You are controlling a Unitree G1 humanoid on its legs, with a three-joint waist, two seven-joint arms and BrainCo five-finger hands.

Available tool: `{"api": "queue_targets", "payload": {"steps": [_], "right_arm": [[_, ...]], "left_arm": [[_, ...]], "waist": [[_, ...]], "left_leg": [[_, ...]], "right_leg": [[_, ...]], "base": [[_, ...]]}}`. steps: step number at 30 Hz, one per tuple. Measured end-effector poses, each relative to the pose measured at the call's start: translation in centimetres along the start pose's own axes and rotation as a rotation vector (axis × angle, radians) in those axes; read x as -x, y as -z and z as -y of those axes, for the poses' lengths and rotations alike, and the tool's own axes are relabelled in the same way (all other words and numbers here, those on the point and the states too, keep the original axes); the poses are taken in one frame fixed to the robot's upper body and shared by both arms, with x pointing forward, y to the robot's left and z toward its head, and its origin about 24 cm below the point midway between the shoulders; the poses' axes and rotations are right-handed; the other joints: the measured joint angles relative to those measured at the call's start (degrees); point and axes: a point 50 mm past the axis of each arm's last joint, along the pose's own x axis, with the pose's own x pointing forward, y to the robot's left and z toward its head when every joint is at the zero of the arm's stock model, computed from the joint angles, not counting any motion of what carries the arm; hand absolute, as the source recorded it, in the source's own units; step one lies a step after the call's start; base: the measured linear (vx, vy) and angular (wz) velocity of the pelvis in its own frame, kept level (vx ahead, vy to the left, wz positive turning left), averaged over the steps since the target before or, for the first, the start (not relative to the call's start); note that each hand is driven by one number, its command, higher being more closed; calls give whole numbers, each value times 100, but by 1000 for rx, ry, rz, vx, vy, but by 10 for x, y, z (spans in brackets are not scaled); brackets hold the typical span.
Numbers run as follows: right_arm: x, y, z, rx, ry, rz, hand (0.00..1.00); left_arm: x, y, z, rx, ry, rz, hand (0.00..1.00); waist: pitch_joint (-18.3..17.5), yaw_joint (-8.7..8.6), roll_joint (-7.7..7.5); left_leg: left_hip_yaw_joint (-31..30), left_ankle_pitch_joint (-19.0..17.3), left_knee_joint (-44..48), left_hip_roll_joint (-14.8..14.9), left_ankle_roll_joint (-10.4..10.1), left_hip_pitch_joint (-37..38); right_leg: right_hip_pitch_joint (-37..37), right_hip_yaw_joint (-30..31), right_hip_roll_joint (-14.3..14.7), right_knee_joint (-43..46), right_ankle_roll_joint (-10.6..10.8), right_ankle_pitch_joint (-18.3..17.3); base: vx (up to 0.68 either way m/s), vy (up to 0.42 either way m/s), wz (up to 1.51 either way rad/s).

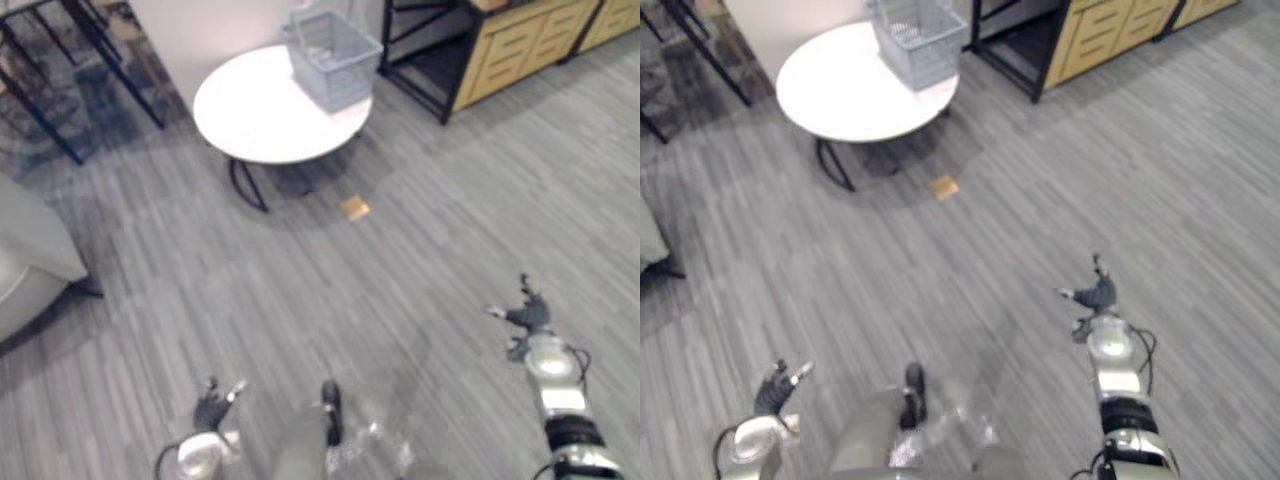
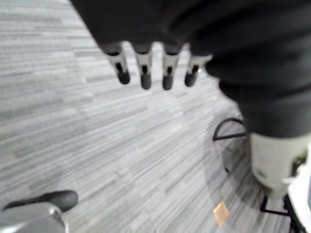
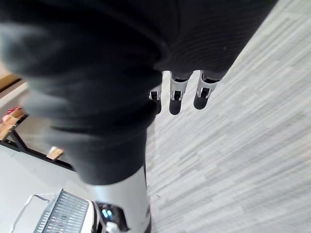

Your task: Pick vegetable in the basket

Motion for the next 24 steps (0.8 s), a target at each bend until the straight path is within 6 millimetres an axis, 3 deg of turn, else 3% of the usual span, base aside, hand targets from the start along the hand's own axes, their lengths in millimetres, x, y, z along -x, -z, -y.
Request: {"api": "queue_targets", "payload": {"steps": [1,2,3,4,5,6,7,8,9,10,11,12,14,15,16,17,18,19,21,22,23,24], "right_arm": [[-3,-13,-1,34,10,52,0],[-7,-29,-1,64,31,112,0],[-8,-38,0,72,47,147,0],[-11,-58,3,101,82,232,0],[-13,-77,7,129,125,309,0],[-14,-84,9,140,144,339,0],[-16,-97,18,159,192,385,0],[-19,-104,29,181,246,404,0],[-20,-108,33,192,273,410,0],[-22,-114,37,200,292,421,0],[-23,-117,38,215,295,431,0],[-24,-121,37,245,300,444,0],[-25,-126,33,285,286,454,0],[-27,-137,30,301,279,488,0],[-28,-148,22,303,260,522,0],[-29,-155,20,302,255,541,0],[-28,-166,10,320,227,588,0],[-27,-170,7,336,222,608,0],[-27,-179,6,345,224,645,0],[-28,-183,10,356,232,657,0],[-29,-182,17,386,236,660,0],[-32,-179,23,419,236,647,0]], "left_arm": [[0,1,3,-8,13,-5,0],[1,1,7,-17,30,-4,0],[1,1,9,-22,38,-4,0],[1,0,15,-27,57,2,0],[-2,-7,18,-26,67,24,0],[-4,-11,20,-23,70,38,0],[-9,-23,27,-19,86,69,0],[-14,-31,35,-26,111,87,0],[-16,-33,38,-27,120,88,0],[-16,-30,41,-31,127,75,0],[-15,-26,40,-35,127,61,0],[-10,-13,40,-43,130,23,0],[1,8,36,-60,132,-31,0],[4,13,38,-55,134,-49,0],[8,19,41,-40,136,-67,0],[10,21,42,-35,138,-76,0],[12,24,44,-32,142,-87,0],[12,24,44,-32,142,-86,0],[11,22,45,-33,147,-79,0],[10,21,47,-38,160,-74,0],[10,19,50,-49,179,-67,0],[12,21,53,-57,195,-72,0]], "waist": [[19,-67,6],[52,-65,75],[54,-66,147],[39,-92,366],[53,-175,507],[55,-206,510],[54,-281,511],[54,-345,497],[57,-355,458],[16,-355,343],[15,-353,349],[-13,-338,541],[-121,-284,902],[-25,-225,1081],[150,-134,1150],[238,-101,1167],[341,26,1106],[380,76,1006],[344,119,894],[329,99,858],[299,74,912],[275,64,956]], "left_leg": [[-137,-189,-82,-55,8,481],[-285,-239,-371,-54,1,1075],[-413,-253,-578,-24,-12,1375],[-618,-337,-975,143,-94,1873],[-800,-374,-1198,280,-149,2161],[-928,-393,-1263,323,-157,2240],[-1235,-522,-1285,444,-293,2306],[-1488,-627,-1292,500,-421,2380],[-1584,-670,-1291,506,-466,2456],[-1659,-816,-1208,533,-666,2655],[-1716,-966,-1101,562,-787,2771],[-1770,-1155,-685,867,-913,2863],[-1932,-1000,414,1341,-1006,2476],[-1999,-439,1558,1604,-1037,1963],[-1983,208,2757,1808,-956,1440],[-1917,132,3280,1891,-925,1227],[-1483,-207,3934,1899,-857,787],[-1258,-329,3889,1861,-839,623],[-487,-585,3083,1669,-792,207],[109,-588,2156,1529,-727,23],[704,-362,1104,1349,-622,-6],[1021,262,385,1241,-447,3]], "right_leg": [[-306,52,31,1017,-28,65],[-548,-115,69,1396,-396,-100],[-658,-268,72,1355,-602,-204],[-931,-660,140,934,-946,-401],[-1256,-975,151,219,-1066,-471],[-1424,-1052,140,-221,-1058,-466],[-1712,-1069,111,-1397,-979,-272],[-1810,-1000,-73,-2759,-920,231],[-1817,-942,-186,-3324,-856,464],[-1799,-766,-405,-3937,-701,710],[-1729,-707,-467,-4001,-636,848],[-1642,-730,-330,-3471,-434,1492],[-1555,-1072,-43,-2863,-545,1211],[-1319,-1248,142,-2754,-710,933],[-889,-1390,277,-2853,-835,737],[-617,-1445,324,-2955,-896,672],[29,-1583,324,-3292,-1007,590],[265,-1671,302,-3485,-1012,585],[748,-1923,232,-4004,-999,592],[957,-2128,213,-4262,-954,616],[1123,-2324,226,-4416,-829,583],[1150,-2414,288,-4373,-683,453]], "base": [[697,77,32],[684,51,25],[636,-1,14],[589,-46,37],[577,-78,55],[580,-149,94],[580,-245,125],[710,-356,133],[751,-425,132],[656,-394,100],[702,-431,104],[709,-455,91],[671,-455,67],[592,-427,38],[575,-401,37],[643,-375,32],[515,-271,27],[587,-285,44],[388,-144,54],[437,-49,64],[565,-9,68],[498,40,55]]}}
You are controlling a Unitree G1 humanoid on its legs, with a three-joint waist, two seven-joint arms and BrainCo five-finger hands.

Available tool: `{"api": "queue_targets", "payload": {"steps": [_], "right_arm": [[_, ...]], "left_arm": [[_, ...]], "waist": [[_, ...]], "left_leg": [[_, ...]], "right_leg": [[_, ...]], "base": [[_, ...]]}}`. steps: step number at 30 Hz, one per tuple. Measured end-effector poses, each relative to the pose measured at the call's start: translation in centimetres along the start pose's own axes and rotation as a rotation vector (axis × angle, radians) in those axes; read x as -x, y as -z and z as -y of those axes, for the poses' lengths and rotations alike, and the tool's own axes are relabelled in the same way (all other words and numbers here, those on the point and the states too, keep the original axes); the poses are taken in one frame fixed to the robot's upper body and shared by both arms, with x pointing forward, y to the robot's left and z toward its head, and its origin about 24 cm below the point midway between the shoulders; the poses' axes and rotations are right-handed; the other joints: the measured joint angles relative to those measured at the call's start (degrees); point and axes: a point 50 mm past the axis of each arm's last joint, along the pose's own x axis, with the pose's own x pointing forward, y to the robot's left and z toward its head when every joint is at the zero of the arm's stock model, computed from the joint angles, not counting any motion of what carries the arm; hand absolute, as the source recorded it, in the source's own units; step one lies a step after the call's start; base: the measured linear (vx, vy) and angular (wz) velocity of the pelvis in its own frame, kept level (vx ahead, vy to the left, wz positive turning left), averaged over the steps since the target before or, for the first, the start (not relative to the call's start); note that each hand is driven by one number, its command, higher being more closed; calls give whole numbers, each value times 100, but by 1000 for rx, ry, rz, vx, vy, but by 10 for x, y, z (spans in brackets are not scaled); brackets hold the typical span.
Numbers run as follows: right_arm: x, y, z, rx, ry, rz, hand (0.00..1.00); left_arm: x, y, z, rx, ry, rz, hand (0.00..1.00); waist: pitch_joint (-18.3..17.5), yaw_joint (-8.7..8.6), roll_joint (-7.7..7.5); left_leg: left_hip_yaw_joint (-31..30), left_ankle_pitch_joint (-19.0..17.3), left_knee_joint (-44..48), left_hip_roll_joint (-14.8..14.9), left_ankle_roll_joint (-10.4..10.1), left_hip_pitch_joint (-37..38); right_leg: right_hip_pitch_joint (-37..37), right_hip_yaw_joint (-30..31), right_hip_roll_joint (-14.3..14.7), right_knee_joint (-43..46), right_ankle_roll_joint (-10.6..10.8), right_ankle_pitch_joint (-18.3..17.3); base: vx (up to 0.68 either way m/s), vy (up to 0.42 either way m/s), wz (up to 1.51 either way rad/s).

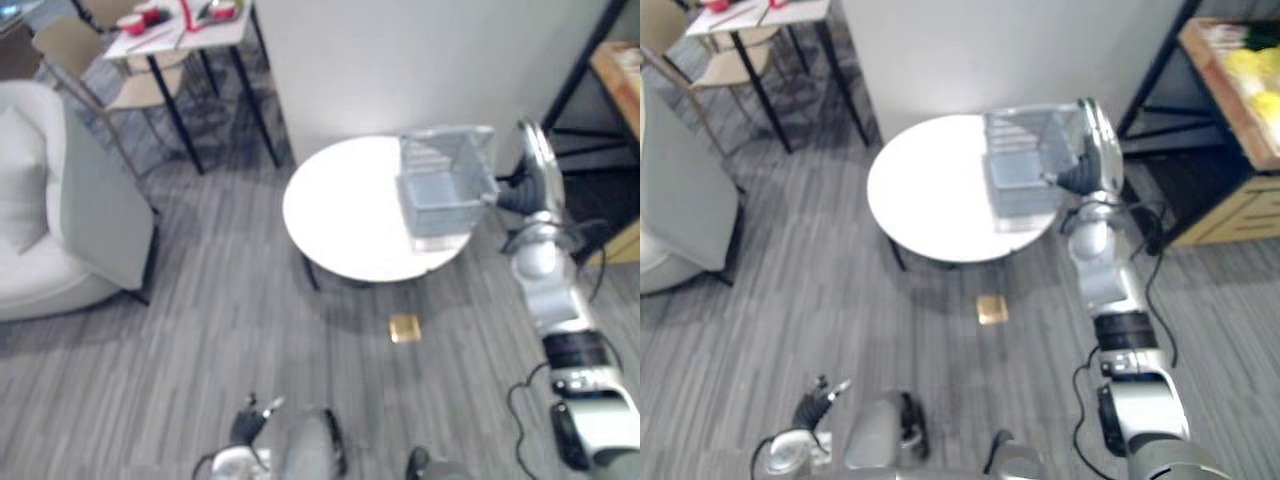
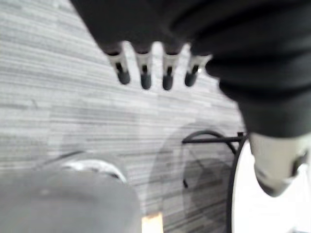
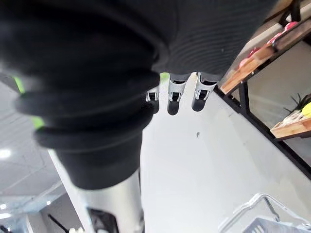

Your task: Pick vegetable in the basket

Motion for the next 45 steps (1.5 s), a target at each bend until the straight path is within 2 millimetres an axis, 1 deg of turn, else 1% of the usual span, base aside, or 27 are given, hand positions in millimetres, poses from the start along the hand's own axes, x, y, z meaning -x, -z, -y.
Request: {"api": "queue_targets", "payload": {"steps": [1,2,3,4,5,6,7,8,10,12,13,14,15,16,17,19,22,25,26,31,33,35,39,41,43,44,45], "right_arm": [[2,7,0,22,-19,-19,0],[9,17,-7,25,-55,-62,0],[10,20,-9,26,-74,-75,0],[12,23,-12,27,-95,-90,0],[12,24,-14,31,-109,-96,0],[11,25,-16,34,-119,-98,0],[7,23,-21,44,-143,-96,0],[-2,18,-21,51,-146,-81,0],[-17,14,-9,81,-122,-60,0],[-25,22,7,133,-106,-72,0],[-26,27,14,161,-98,-84,0],[-26,27,14,161,-98,-86,0],[-27,26,16,164,-95,-83,0],[-31,25,18,171,-90,-80,0],[-33,26,21,181,-88,-85,0],[-39,31,31,206,-73,-111,0],[-49,36,47,247,-48,-136,0],[-76,21,78,313,11,-107,0],[-82,16,85,327,21,-100,100],[-113,-15,125,389,99,-56,100],[-120,-32,134,399,148,-1,100],[-129,-61,151,400,211,86,100],[-126,-69,145,413,218,141,100],[-122,-67,134,412,191,158,100],[-109,-53,98,368,87,153,100],[-91,-40,58,300,-27,136,100],[-82,-36,45,271,-65,139,100]], "left_arm": [[1,2,0,-8,8,-5,0],[-1,1,-5,-34,6,-10,0],[-1,2,-4,-47,13,-17,0],[-2,3,-9,-75,12,-24,0],[-1,4,-10,-97,19,-27,0],[-1,4,-10,-107,21,-27,0],[-1,5,-11,-126,18,-30,0],[-2,2,-13,-134,12,-20,0],[-7,-7,-11,-134,15,5,0],[-10,-13,-8,-142,28,24,0],[-10,-13,-10,-160,36,29,0],[-8,-12,-23,-194,25,28,0],[-9,-12,-27,-203,18,24,0],[-8,-7,-22,-196,31,6,0],[-7,-5,-19,-195,39,2,0],[-6,-3,-17,-186,42,-3,0],[-9,-10,-14,-183,46,32,0],[-14,-24,-11,-177,48,78,0],[-15,-26,-11,-175,46,87,0],[-22,-46,-6,-141,31,147,0],[-25,-53,-2,-130,30,167,0],[-25,-61,9,-105,50,199,0],[-22,-72,27,-59,83,251,0],[-21,-81,30,-42,85,290,0],[-20,-83,31,-20,74,297,0],[-19,-79,30,16,60,283,0],[-19,-78,30,31,56,275,0]], "waist": [[-45,0,40],[-45,-84,-351],[-13,-109,-444],[23,-132,-522],[38,-135,-525],[48,-133,-508],[59,-107,-484],[84,-115,-410],[151,-113,-269],[161,-136,-251],[162,-158,-336],[144,-183,-652],[196,-205,-725],[187,-232,-437],[180,-253,-326],[202,-234,-30],[292,-276,108],[541,-299,294],[575,-296,339],[808,-188,576],[905,-83,587],[1037,10,577],[1054,16,548],[1129,9,425],[1173,-2,288],[1157,53,89],[1150,51,15]], "left_leg": [[197,-70,-254,-81,543,83],[90,-96,-452,-442,483,171],[24,-110,-607,-607,492,292],[-71,-110,-882,-854,505,614],[-183,-166,-1054,-973,525,904],[-231,-199,-1071,-970,508,1021],[-309,-217,-1152,-947,487,1208],[-406,-207,-1223,-841,470,1245],[-651,-106,-1383,-675,300,1214],[-908,-27,-1547,-608,77,1206],[-1064,-66,-1540,-620,-155,1215],[-1191,-129,-1521,-766,-417,1250],[-1255,-169,-1499,-802,-518,1244],[-1229,-134,-1470,-460,-721,1181],[-1194,-131,-1500,-281,-738,1124],[-1126,85,-1903,137,-968,1142],[-1103,304,-2253,294,-1117,1131],[-1075,372,-2330,227,-1120,909],[-1084,405,-2340,207,-1115,801],[-1119,837,-2669,88,-1095,90],[-1036,986,-2785,67,-1104,-144],[-818,1120,-2855,24,-1107,-269],[-708,1129,-2809,25,-1105,-239],[-881,1047,-2596,54,-1124,-172],[-1609,389,-1769,306,-1240,-138],[-2083,-166,-1249,461,-1320,98],[-2195,-348,-1135,496,-1329,239]], "right_leg": [[-12,-44,4,243,86,-294],[-194,-126,-355,892,171,-666],[-310,-129,-536,1375,156,-761],[-702,13,-881,2626,131,-701],[-1107,461,-1030,3711,161,-693],[-1251,651,-1001,3998,122,-713],[-1524,772,-957,4098,-78,-811],[-1819,768,-878,3741,-279,-900],[-2246,994,-708,2733,-273,-874],[-2405,1447,-714,1529,-215,-461],[-2373,1588,-815,930,-210,24],[-2351,1699,-1058,625,-148,729],[-2356,1725,-1108,687,257,1123],[-2356,1551,-828,690,88,1079],[-2341,1442,-671,546,35,1111],[-2331,1290,-195,160,-179,1266],[-2471,1202,2,111,-224,1281],[-2732,1221,-46,111,-261,1323],[-2822,1219,-63,70,-261,1362],[-3562,1163,-121,-10,-309,1536],[-3940,1234,-142,94,-334,1561],[-4293,1377,-154,293,-351,1548],[-4413,1510,-117,458,-402,1500],[-4307,1633,-63,476,-404,1499],[-3956,1734,171,479,-439,1477],[-3689,1952,423,544,-460,1436],[-3587,2032,505,598,-460,1398]], "base": [[491,61,68],[377,44,66],[445,35,83],[419,-6,67],[420,-36,66],[417,-119,52],[365,-174,50],[328,-189,48],[284,-269,61],[290,-355,80],[253,-384,83],[249,-440,80],[213,-448,52],[148,-335,23],[175,-341,-5],[163,-272,-21],[112,-143,-5],[10,6,1],[-17,32,8],[-56,-11,17],[-78,-9,-8],[-57,-12,-23],[-16,-18,-19],[10,-59,-26],[58,-96,-68],[62,-21,-107],[46,51,-114]]}}
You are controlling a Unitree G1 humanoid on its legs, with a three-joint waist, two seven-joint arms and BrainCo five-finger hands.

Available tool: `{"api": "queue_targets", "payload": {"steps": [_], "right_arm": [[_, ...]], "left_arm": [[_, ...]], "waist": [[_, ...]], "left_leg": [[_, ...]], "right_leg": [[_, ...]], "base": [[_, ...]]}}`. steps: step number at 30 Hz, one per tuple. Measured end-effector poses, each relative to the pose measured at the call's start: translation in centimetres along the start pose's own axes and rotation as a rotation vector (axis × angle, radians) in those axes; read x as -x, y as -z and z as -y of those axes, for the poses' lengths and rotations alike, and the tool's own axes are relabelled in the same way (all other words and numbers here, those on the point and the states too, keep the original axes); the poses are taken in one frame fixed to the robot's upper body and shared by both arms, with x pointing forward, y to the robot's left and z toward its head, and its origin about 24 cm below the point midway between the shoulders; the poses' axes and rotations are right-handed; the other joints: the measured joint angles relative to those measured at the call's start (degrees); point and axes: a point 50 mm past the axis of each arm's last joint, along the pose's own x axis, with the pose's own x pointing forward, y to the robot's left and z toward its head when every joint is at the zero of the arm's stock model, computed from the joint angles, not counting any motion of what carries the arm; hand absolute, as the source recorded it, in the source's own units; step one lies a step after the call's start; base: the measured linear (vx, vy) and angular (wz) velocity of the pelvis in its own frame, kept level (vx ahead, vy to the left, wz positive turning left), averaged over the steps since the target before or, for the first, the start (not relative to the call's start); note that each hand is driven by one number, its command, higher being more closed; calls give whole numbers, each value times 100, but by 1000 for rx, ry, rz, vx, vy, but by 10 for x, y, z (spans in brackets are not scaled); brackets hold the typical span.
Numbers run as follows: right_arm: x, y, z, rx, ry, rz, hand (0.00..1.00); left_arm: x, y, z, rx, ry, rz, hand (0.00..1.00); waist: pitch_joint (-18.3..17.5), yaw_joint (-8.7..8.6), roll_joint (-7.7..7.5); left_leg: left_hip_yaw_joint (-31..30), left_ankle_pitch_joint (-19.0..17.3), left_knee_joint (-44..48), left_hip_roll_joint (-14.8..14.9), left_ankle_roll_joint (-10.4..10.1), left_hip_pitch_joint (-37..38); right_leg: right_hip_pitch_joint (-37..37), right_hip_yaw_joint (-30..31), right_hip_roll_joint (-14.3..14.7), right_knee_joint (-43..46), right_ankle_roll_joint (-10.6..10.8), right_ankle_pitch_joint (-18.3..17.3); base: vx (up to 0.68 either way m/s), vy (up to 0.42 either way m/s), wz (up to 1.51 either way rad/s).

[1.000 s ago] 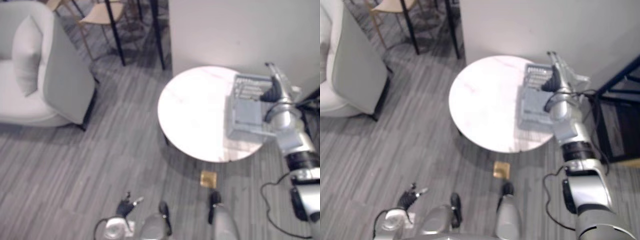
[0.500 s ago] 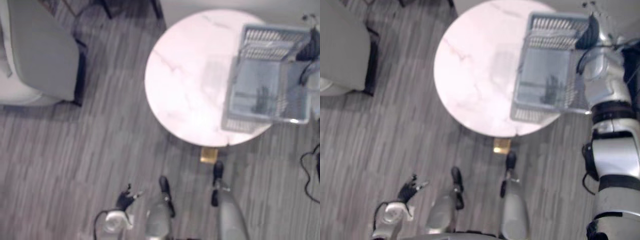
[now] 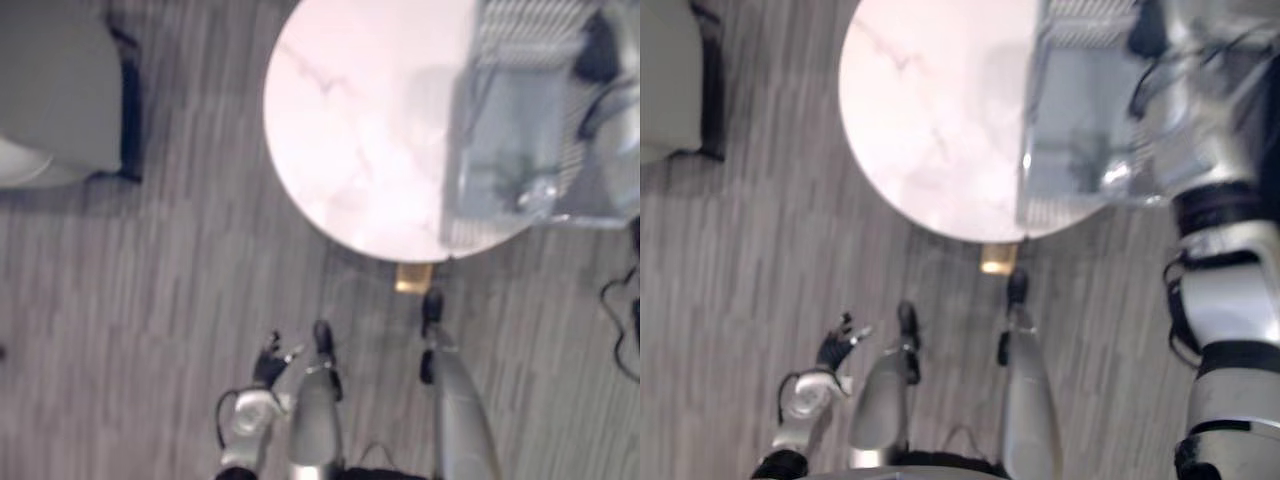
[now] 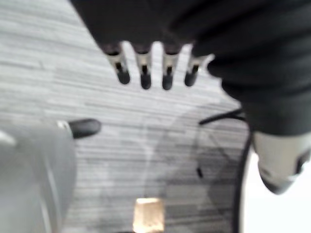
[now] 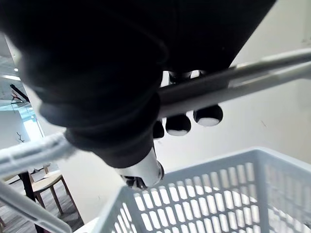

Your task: Pick vegetable in the basket

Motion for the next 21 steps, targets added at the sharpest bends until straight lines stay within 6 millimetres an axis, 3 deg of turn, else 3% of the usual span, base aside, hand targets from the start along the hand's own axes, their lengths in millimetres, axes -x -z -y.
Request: {"api": "queue_targets", "payload": {"steps": [2,4,5,6,7,8,10,11,12,13,14,15,16,17,18,19,20,21], "right_arm": [[43,13,-42,-141,-97,-46,100],[83,29,-71,-275,-154,-157,100],[112,41,-82,-346,-162,-244,100],[126,47,-85,-371,-156,-285,100],[151,58,-89,-407,-146,-364,100],[177,70,-96,-432,-148,-462,100],[199,75,-106,-427,-189,-530,100],[215,76,-114,-426,-228,-570,100],[226,74,-122,-433,-274,-596,100],[233,67,-134,-475,-301,-620,100],[235,65,-137,-501,-295,-635,100],[237,63,-140,-511,-298,-644,100],[242,65,-143,-509,-314,-661,100],[246,67,-146,-507,-330,-681,100],[246,66,-149,-513,-338,-685,100],[247,60,-155,-542,-351,-689,100],[250,58,-158,-555,-358,-700,100],[260,58,-164,-559,-382,-733,100]], "left_arm": [[1,2,4,7,13,-13,0],[0,5,1,-22,22,-29,0],[0,8,-2,-63,43,-42,0],[0,9,-4,-81,52,-48,0],[0,11,-8,-122,66,-61,0],[1,15,-11,-151,79,-84,0],[2,19,-21,-194,70,-106,0],[5,24,-27,-200,58,-127,0],[9,28,-34,-196,41,-148,0],[10,30,-45,-210,20,-162,0],[11,33,-44,-228,37,-170,0],[12,34,-45,-233,39,-177,0],[11,34,-41,-235,53,-177,0],[10,33,-35,-245,77,-171,0],[11,33,-34,-248,82,-172,0],[11,35,-35,-249,80,-179,0],[12,38,-36,-247,78,-195,0],[15,44,-36,-234,69,-222,0]], "waist": [[-115,-186,-246],[-274,-421,-522],[-395,-551,-662],[-438,-621,-715],[-490,-700,-786],[-541,-772,-684],[-605,-789,-685],[-714,-758,-761],[-764,-736,-777],[-889,-632,-828],[-1015,-614,-675],[-1099,-636,-719],[-1224,-672,-637],[-1331,-644,-556],[-1382,-616,-523],[-1410,-618,-518],[-1413,-619,-510],[-1448,-614,-441]], "left_leg": [[-31,-441,101,23,-16,477],[167,-603,113,-105,9,719],[368,-652,101,-248,95,846],[470,-685,105,-321,150,919],[736,-735,133,-452,263,1115],[1176,-720,55,-355,391,1386],[1646,-738,21,-396,368,1801],[1897,-754,142,-452,351,2004],[2099,-767,441,-448,423,2050],[2188,-1092,325,-635,728,1909],[2636,-578,-434,-576,769,1961],[2951,-573,-427,-635,743,2058],[3343,-574,-386,-626,741,2124],[3769,-571,-361,-565,737,2187],[3955,-571,-303,-521,735,2200],[4310,-574,-55,-379,730,2247],[4439,-566,128,-262,717,2278],[4537,-523,809,101,653,2305]], "right_leg": [[341,221,125,13,48,-34],[585,494,79,-298,224,90],[724,673,28,-571,319,240],[796,765,-26,-688,350,296],[910,763,-159,-831,240,252],[871,-71,-374,-505,-333,-138],[665,-1218,-663,902,-724,-376],[749,-1978,-818,1185,-971,-516],[829,-2418,-796,1124,-1411,-281],[873,-2262,-472,427,-1627,333],[961,-2772,-463,636,-1666,-212],[982,-3173,-748,1081,-1485,-745],[1179,-3780,-1162,1484,-936,-1323],[1335,-4211,-1460,1571,-726,-1467],[1385,-4365,-1568,1521,-649,-1457],[1502,-4401,-1587,1215,-262,-1379],[1499,-4287,-1402,1093,-295,-1407],[1586,-3946,-1026,887,-397,-1422]], "base": [[2,134,-70],[-30,200,-62],[-40,155,-63],[-41,194,-73],[-17,219,-111],[14,199,-127],[114,103,-134],[117,77,-172],[-53,68,-240],[-200,32,-292],[-260,1,-266],[-181,-25,-218],[-51,-49,-191],[9,-65,-186],[67,-148,-198],[78,-183,-152],[143,-303,-176],[212,-338,-180]]}}
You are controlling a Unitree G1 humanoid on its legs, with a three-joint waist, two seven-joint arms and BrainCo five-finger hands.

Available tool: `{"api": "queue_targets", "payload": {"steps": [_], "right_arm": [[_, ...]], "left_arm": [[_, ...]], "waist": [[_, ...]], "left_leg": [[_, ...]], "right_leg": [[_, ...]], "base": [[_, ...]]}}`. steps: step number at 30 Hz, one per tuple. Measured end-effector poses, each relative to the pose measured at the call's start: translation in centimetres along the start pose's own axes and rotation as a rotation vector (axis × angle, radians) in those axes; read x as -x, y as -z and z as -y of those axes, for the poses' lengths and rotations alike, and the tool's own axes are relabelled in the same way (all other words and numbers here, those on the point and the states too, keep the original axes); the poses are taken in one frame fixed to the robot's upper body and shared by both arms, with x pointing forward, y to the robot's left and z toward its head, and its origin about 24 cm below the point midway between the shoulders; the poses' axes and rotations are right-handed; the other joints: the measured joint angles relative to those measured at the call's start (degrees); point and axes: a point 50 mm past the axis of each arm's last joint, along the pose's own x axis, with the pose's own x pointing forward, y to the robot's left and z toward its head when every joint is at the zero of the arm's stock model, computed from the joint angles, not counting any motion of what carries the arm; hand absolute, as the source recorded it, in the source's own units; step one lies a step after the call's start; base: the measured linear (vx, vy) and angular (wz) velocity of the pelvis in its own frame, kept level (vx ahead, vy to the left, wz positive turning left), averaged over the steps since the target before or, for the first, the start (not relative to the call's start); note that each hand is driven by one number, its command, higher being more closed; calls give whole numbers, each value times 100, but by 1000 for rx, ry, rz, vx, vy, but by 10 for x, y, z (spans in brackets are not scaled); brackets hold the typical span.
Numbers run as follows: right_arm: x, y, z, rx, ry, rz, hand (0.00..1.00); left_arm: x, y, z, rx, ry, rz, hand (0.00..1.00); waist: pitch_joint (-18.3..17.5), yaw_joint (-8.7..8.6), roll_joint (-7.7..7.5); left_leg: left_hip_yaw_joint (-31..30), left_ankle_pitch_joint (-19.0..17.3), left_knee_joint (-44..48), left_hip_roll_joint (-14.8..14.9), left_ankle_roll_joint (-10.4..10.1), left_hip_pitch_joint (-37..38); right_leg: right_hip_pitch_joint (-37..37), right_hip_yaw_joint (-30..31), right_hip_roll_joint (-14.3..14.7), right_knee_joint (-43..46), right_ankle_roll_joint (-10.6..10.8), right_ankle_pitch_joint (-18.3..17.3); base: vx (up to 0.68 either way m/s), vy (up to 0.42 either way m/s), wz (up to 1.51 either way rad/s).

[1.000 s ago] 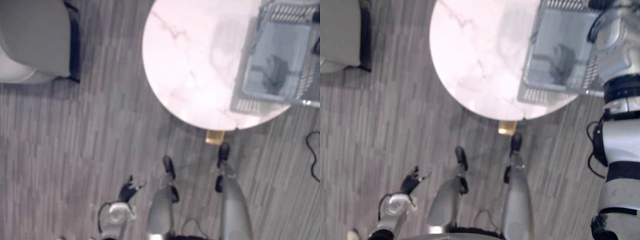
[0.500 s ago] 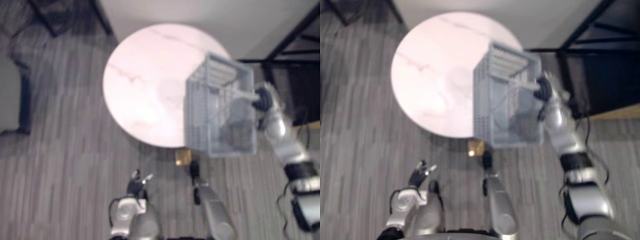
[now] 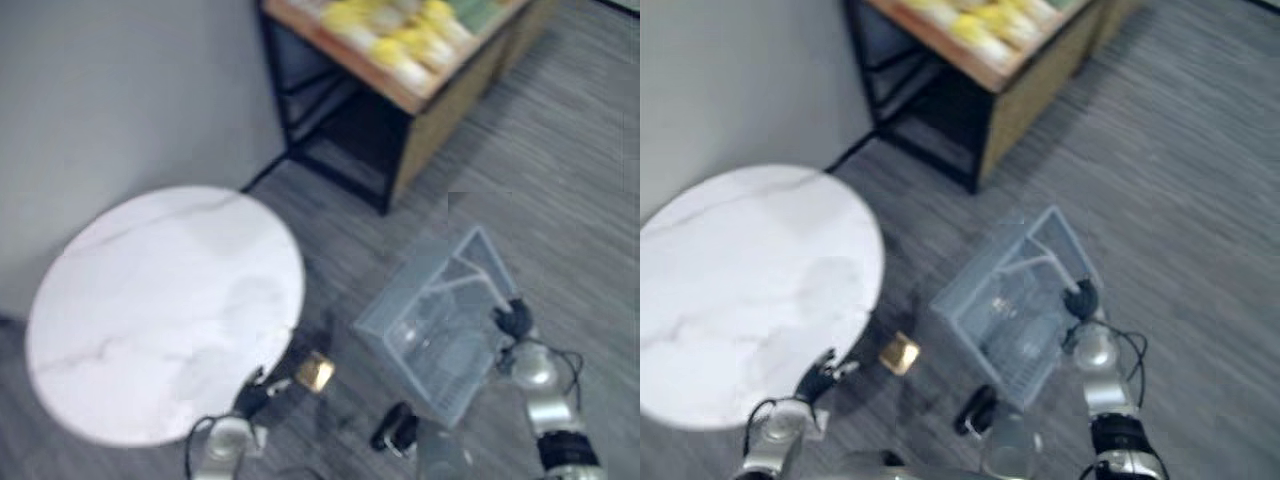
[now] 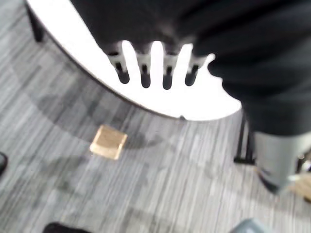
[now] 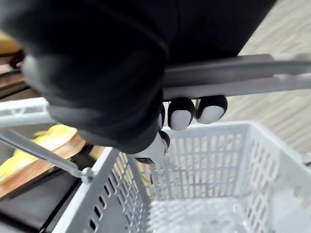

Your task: Pick vegetable in the basket

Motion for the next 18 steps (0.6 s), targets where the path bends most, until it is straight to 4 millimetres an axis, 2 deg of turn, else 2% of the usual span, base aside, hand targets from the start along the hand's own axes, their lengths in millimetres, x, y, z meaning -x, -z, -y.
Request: {"api": "queue_targets", "payload": {"steps": [1,2,3,4,5,7,8,9,10,11,12,13,14,15,16,17,18], "right_arm": [[3,7,-2,-2,-9,-26,100],[6,12,-3,-5,-12,-42,100],[12,21,-8,-17,-20,-75,100],[14,28,-9,-26,-27,-108,100],[20,43,-14,-41,-44,-174,100],[27,58,-19,-63,-59,-247,100],[33,71,-21,-63,-61,-301,100],[35,74,-20,-63,-60,-314,100],[40,85,-18,-80,-45,-368,100],[46,98,-14,-107,-16,-432,100],[51,105,-13,-108,-5,-465,100],[67,124,-15,-117,1,-553,100],[84,138,-21,-123,-12,-630,100],[98,149,-23,-130,-19,-697,100],[107,156,-26,-132,-29,-746,100],[124,168,-31,-141,-39,-822,100],[132,172,-30,-150,-31,-851,100]], "left_arm": [[4,9,7,29,4,-30,0],[7,15,11,45,8,-45,0],[11,22,21,66,25,-68,0],[15,28,26,78,34,-84,0],[17,32,26,101,19,-95,0],[17,32,20,87,-5,-97,0],[17,33,18,82,-22,-99,0],[18,33,18,82,-24,-99,0],[18,32,20,87,-23,-94,0],[19,31,22,95,-23,-85,0],[20,30,23,98,-23,-78,0],[20,30,22,95,-25,-73,0],[20,32,17,82,-34,-81,0],[20,35,12,71,-44,-99,0],[20,35,9,61,-46,-100,0],[18,35,8,25,-31,-109,0],[19,38,10,11,-19,-122,0]], "waist": [[-50,69,86],[-74,111,130],[-98,174,160],[-86,239,128],[-85,371,106],[-31,385,18],[-27,385,41],[-24,383,38],[-32,401,48],[-64,480,85],[-79,537,102],[-141,649,5],[-277,632,-171],[-257,593,-341],[-222,532,-412],[-206,302,-437],[-199,235,-424]], "left_leg": [[-110,260,1115,555,59,-9],[-245,535,1754,848,463,-127],[-1204,436,2782,946,1062,-539],[-2114,197,3251,611,796,-921],[-2906,-55,3581,110,488,-1461],[-3126,-215,3352,-260,393,-1953],[-3094,-277,2789,-554,374,-2377],[-3053,-276,2614,-616,374,-2445],[-2936,-213,1784,-822,366,-2635],[-2844,2,821,-1020,404,-2725],[-2845,114,480,-1087,442,-2737],[-2942,386,379,-1211,730,-2695],[-2947,327,393,-1389,989,-2613],[-2928,156,356,-1517,1194,-2404],[-2956,36,243,-1585,1216,-2160],[-3170,-100,-25,-1689,1216,-1644],[-3224,-123,-179,-1704,1201,-1389]], "right_leg": [[220,376,414,-276,-89,-6],[395,597,638,-434,-124,-3],[695,999,892,-629,-214,-6],[842,1381,967,-727,-284,-55],[1117,1923,1096,-891,-374,-117],[1419,2303,1141,-1077,-384,-178],[1700,2571,1142,-1257,-334,-229],[1741,2612,1139,-1295,-307,-247],[1919,2774,1122,-1367,-204,-321],[2005,2904,1132,-1306,3,-451],[2040,2954,1138,-1236,75,-583],[2105,3066,1068,-965,196,-908],[2084,3080,893,-571,394,-1129],[1666,3035,701,680,639,-1157],[1180,2980,507,1917,1043,-759],[605,2945,326,3328,1009,-491],[487,2923,278,3503,917,-544]], "base": [[315,-389,-188],[307,-299,-197],[318,-206,-183],[328,-99,-247],[403,-34,-209],[384,32,-138],[345,67,-79],[359,80,-80],[416,114,-65],[348,96,-73],[479,159,-70],[480,166,-42],[758,207,-26],[802,170,-3],[911,130,29],[755,91,44],[623,43,64]]}}
